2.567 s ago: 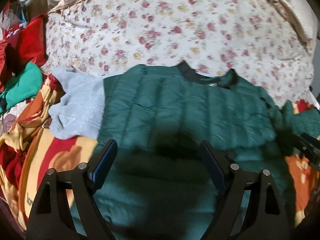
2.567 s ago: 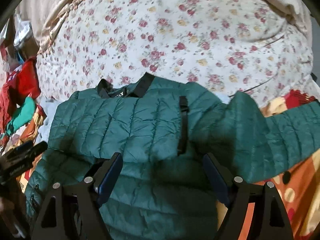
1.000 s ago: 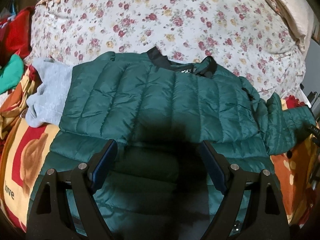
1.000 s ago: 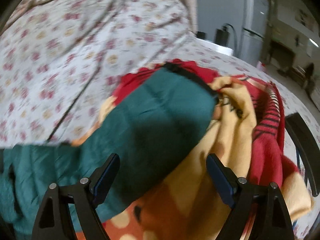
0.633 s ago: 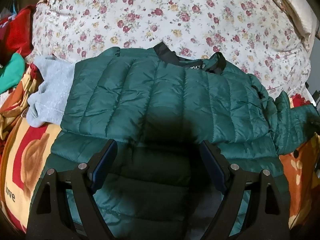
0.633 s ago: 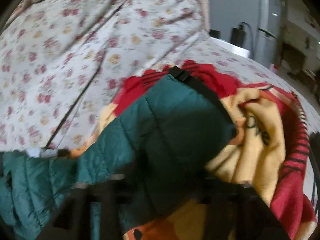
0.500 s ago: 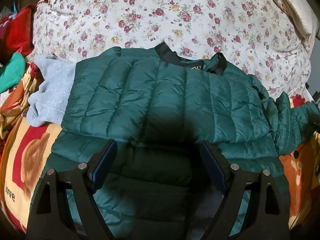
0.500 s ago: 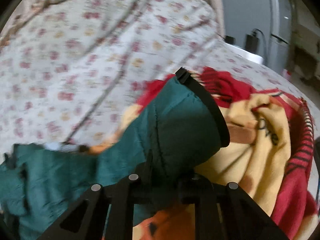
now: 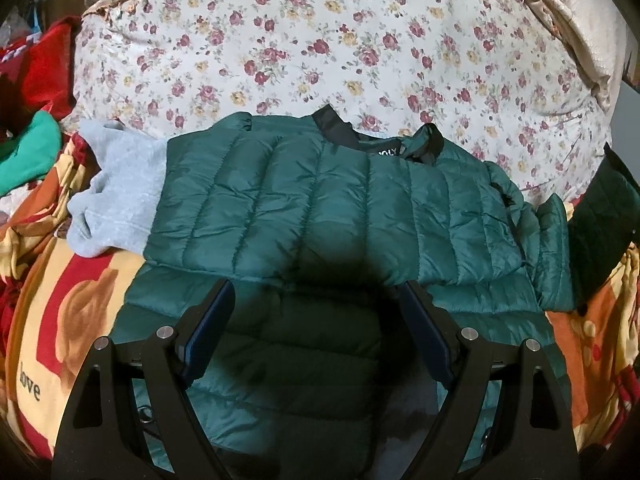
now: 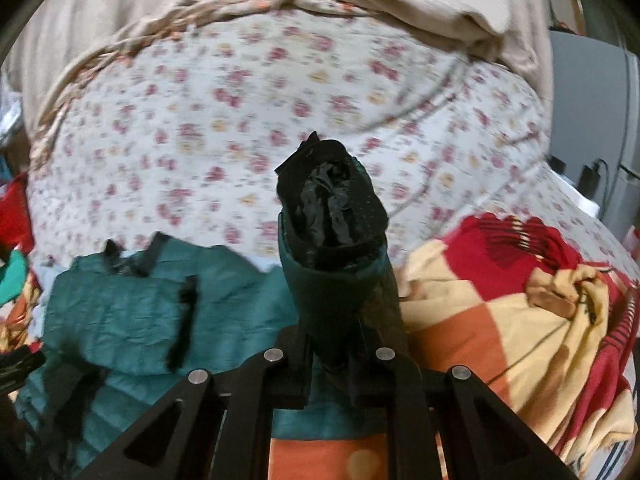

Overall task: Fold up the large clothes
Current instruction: 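Grasp the other sleeve of the jacket with the right tool and lift, then fold the held sleeve side across the jacket back with the right tool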

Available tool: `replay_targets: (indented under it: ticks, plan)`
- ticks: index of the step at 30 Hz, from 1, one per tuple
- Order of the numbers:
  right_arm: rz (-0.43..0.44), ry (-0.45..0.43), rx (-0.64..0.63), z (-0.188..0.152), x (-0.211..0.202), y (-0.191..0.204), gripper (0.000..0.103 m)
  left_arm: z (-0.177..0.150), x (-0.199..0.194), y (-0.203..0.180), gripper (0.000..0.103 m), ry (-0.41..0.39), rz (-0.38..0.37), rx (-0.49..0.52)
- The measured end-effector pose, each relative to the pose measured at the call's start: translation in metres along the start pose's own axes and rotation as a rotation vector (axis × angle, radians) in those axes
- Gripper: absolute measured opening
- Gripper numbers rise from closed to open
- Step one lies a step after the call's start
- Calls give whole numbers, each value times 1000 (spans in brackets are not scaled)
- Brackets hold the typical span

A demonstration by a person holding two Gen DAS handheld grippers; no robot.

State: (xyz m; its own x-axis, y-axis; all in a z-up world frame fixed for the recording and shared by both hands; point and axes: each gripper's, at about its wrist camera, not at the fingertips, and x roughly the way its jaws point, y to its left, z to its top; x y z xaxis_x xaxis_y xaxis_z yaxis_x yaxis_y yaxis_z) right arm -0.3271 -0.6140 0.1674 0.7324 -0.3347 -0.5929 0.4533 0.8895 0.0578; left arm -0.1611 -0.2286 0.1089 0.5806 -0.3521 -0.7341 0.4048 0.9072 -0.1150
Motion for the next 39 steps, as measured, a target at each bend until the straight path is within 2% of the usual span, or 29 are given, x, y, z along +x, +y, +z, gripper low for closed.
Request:
replay_targets:
  ticks: [8,14,16,21,27,32,34,37,39]
  plan:
    - [162,8,-28,10,-20,56,12,3,-4,9,84,-13,16,-14]
    - [307,40,-28,16,-10,104,12,4,-5,24,84,-16,36,-29]
    - [367,58,-37,16,-2,128,12,6,-5,31,84,-19,45,-39]
    - [452,122,-100,10,28,198,12,12,-4,55,84,-22,80,-65]
    - [526,232,-130,-12,79,260,12,13,3,84,84,-17,141,-73]
    - [575,328,-168,-41,114,305,12,14,14,108,84,7,156,-112]
    - [565,344,-190,-51,122,318,12,14,16,114,84,9,154,-129]
    - [572,345,-243,-54,120,326,21,14,15,122,84,4,131,-168]
    - [604,342,-259,-52,113,326,52,14,15,125,84,5,111,-203]
